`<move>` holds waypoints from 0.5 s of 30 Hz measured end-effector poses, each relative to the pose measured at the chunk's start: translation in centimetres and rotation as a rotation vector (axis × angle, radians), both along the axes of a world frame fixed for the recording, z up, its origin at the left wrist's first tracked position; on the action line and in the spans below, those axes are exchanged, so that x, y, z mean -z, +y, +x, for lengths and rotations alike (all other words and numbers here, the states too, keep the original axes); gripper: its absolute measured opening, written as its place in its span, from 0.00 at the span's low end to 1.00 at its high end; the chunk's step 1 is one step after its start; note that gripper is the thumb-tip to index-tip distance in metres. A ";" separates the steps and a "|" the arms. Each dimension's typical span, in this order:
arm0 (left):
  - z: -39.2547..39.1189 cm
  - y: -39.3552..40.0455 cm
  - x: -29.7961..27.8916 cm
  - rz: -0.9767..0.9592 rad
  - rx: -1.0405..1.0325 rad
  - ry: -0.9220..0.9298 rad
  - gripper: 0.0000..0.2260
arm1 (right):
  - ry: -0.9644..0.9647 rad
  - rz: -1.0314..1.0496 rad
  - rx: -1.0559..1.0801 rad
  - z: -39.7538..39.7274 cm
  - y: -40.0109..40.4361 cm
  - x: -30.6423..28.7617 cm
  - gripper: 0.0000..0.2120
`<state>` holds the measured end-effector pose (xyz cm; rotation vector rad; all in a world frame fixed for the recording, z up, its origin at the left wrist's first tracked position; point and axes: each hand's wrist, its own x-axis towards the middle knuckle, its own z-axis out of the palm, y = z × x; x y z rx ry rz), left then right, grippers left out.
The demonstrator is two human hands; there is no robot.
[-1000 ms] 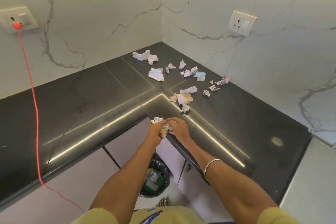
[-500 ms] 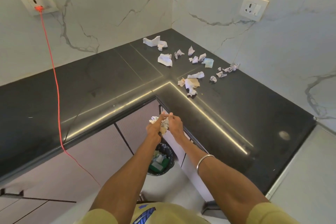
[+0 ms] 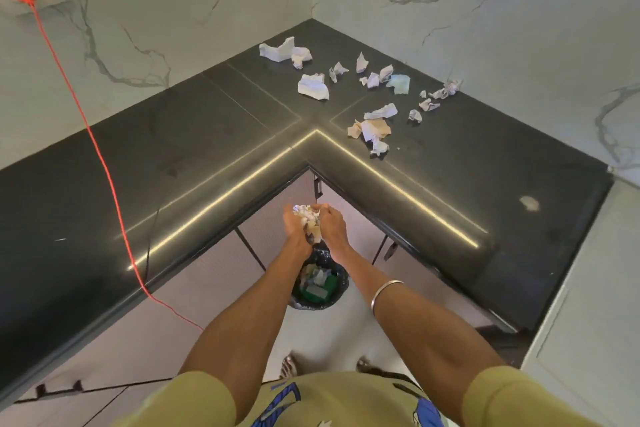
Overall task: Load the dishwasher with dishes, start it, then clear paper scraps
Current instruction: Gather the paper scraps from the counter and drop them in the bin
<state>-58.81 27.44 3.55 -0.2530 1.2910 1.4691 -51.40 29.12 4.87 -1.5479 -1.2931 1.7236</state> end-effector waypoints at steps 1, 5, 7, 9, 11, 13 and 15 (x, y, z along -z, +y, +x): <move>-0.3 0.0 0.3 -0.017 0.005 -0.003 0.24 | -0.021 -0.002 0.014 -0.5 -0.1 0.3 0.19; -1.0 -0.1 2.1 -0.119 0.057 0.081 0.15 | -0.087 0.004 0.071 -1.6 -0.7 1.9 0.19; -1.2 0.1 3.2 -0.132 0.084 0.097 0.14 | -0.098 -0.017 0.092 -1.7 -1.2 2.4 0.19; -1.2 0.0 4.1 -0.165 0.098 0.115 0.13 | -0.103 -0.039 0.089 -1.7 -1.6 3.1 0.19; -1.0 -0.3 5.3 -0.164 0.082 0.113 0.13 | -0.096 -0.072 0.086 -1.7 -1.7 4.6 0.19; -0.5 -0.7 6.5 -0.150 0.075 0.066 0.14 | -0.084 -0.107 0.089 -1.4 -1.6 6.7 0.19; -0.4 -1.0 8.8 -0.153 0.118 0.037 0.16 | -0.100 -0.132 0.094 -1.0 -1.6 9.1 0.19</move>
